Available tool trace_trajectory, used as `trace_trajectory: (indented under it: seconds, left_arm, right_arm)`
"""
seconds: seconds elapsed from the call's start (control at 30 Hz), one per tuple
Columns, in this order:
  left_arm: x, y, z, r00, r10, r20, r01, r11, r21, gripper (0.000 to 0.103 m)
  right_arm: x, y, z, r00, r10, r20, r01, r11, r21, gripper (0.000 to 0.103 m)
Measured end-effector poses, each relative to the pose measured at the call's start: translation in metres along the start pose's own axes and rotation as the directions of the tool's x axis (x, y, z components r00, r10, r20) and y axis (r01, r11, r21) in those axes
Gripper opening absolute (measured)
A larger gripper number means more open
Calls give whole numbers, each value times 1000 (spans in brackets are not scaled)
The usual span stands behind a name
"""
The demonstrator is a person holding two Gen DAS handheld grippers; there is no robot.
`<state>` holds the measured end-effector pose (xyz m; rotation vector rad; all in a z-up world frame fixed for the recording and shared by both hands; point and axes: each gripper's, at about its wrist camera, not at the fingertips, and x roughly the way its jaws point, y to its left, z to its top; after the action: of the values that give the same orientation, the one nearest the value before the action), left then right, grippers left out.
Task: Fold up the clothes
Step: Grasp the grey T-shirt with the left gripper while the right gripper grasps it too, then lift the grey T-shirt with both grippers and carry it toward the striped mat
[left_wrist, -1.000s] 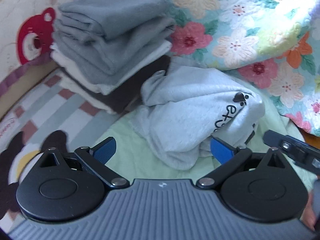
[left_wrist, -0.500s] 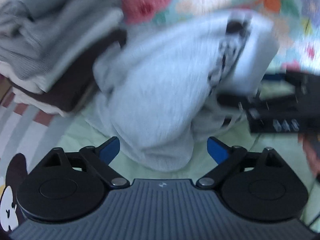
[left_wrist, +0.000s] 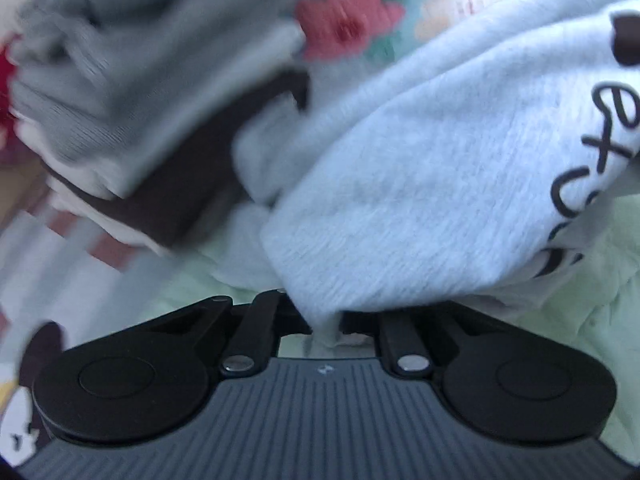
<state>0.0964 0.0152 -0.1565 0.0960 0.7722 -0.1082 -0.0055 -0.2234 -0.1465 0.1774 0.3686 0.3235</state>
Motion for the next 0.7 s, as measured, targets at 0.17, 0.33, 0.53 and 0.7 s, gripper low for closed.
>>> trace_trajectory:
  seconds: [0.17, 0.33, 0.53, 0.7]
  left_arm:
    - [-61, 32, 18, 985, 49, 164, -26, 989, -143, 8]
    - [-129, 59, 30, 954, 102, 284, -53, 983, -174, 8]
    - [-214, 93, 29, 899, 201, 389, -128, 970, -204, 8]
    - [-297, 119, -3, 863, 262, 433, -195, 961, -194, 8]
  right_arm:
    - [-34, 29, 38, 993, 77, 85, -71, 995, -72, 14]
    - [-51, 57, 67, 981, 142, 134, -126, 985, -122, 14]
    - [-75, 113, 100, 944, 278, 178, -238, 947, -217, 14]
    - [-85, 178, 136, 895, 424, 141, -348, 860, -373, 14]
